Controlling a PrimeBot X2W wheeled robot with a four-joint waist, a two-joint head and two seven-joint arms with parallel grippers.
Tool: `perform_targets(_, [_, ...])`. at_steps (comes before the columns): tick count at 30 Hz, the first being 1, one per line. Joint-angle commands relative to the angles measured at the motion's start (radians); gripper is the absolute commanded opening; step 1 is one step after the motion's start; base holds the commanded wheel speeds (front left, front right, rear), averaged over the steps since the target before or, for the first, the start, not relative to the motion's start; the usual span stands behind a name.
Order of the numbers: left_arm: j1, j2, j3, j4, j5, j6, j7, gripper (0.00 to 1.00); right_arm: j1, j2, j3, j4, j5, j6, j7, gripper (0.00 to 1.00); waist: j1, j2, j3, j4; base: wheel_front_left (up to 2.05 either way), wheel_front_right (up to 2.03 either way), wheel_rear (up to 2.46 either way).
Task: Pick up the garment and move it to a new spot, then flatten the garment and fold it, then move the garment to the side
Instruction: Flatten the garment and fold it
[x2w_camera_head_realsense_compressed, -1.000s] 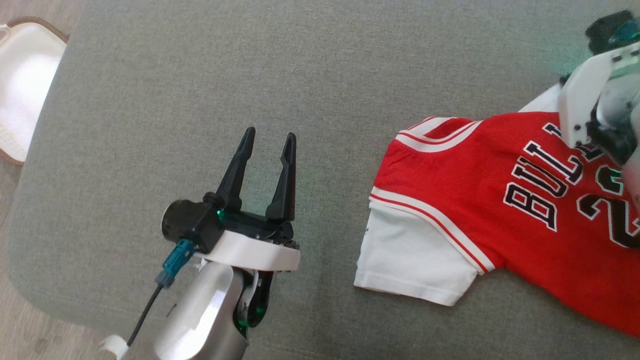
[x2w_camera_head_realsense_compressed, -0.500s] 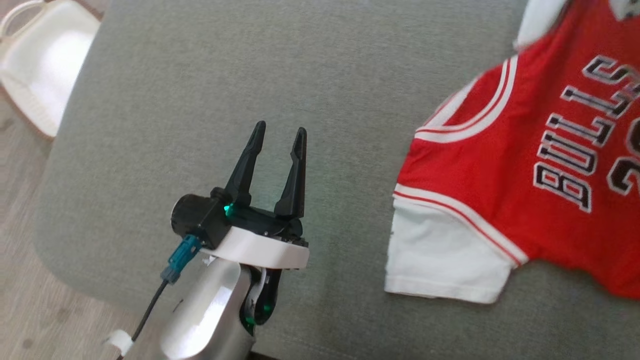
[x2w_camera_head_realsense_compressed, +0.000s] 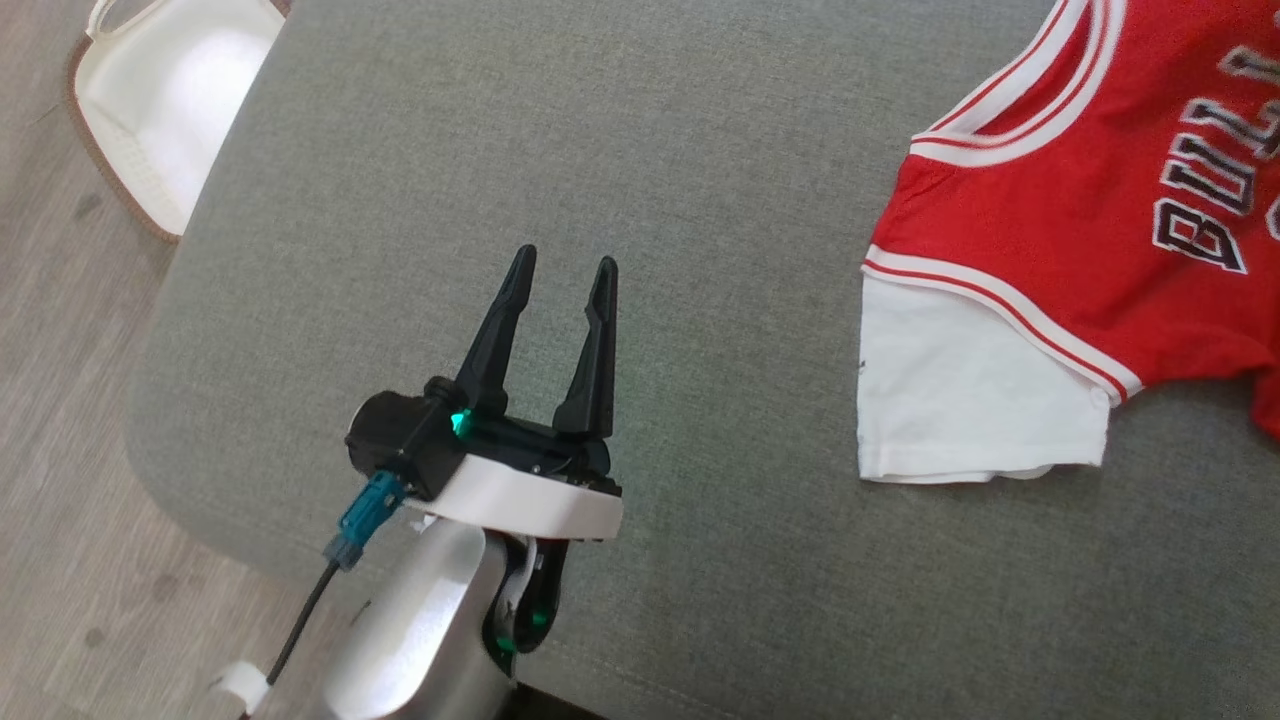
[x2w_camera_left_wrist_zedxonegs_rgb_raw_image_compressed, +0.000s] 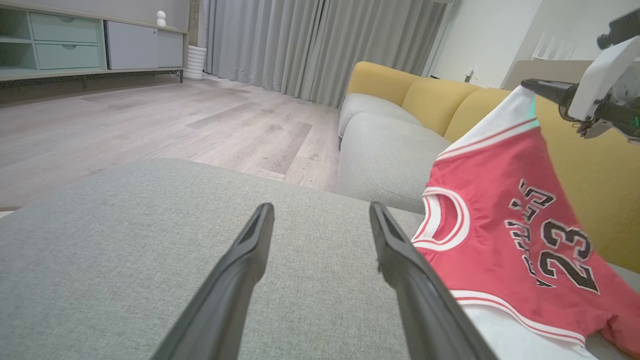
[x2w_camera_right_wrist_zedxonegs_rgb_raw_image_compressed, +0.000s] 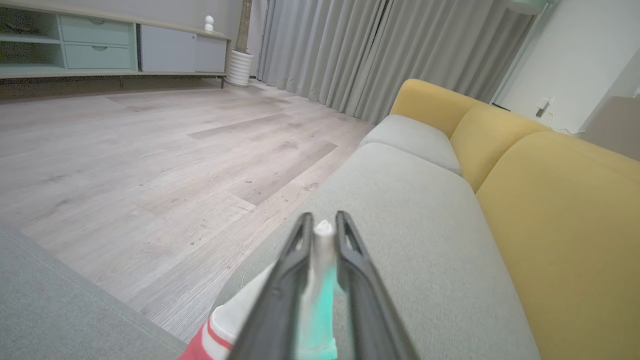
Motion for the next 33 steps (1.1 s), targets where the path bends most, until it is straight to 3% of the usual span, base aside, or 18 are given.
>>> perform_targets(1, [-0.011, 0.009, 0.029, -0.034, -0.001, 0.008, -0.005, 1.0, 0.0, 0.043, -0.007, -0.025, -0.019, -0.001, -0.006, 1.0, 0.0, 0.0, -0.002, -0.007, 0.0, 0.0, 0.0])
perform_targets(10, [-0.014, 0.009, 0.073, -0.037, 0.036, 0.007, -0.005, 1.0, 0.071, 0.101, -0.025, 0.027, 0.001, -0.001, -0.071, 1.0, 0.0, 0.0, -0.037, -0.101, 0.0, 0.0, 0.0])
perform_targets(17, [-0.002, 0.009, 0.123, -0.029, 0.083, -0.005, -0.005, 1.0, 0.192, 0.129, 0.02, 0.011, 0.133, -0.001, -0.159, 1.0, 0.0, 0.0, -0.101, -0.229, 0.0, 0.0, 0.0])
perform_targets(26, [0.041, 0.009, 0.198, -0.023, 0.119, -0.021, -0.005, 1.0, 0.481, 0.134, 0.055, -0.274, 0.334, -0.001, -0.175, 1.0, 0.0, 0.0, -0.185, -0.386, 0.0, 0.0, 0.0])
perform_targets(33, [0.063, 0.009, 0.226, -0.015, 0.132, -0.027, -0.005, 1.0, 0.781, 0.148, -0.045, -0.554, 0.362, -0.001, -0.175, 1.0, 0.0, 0.0, -0.213, -0.458, 0.0, 0.0, 0.0])
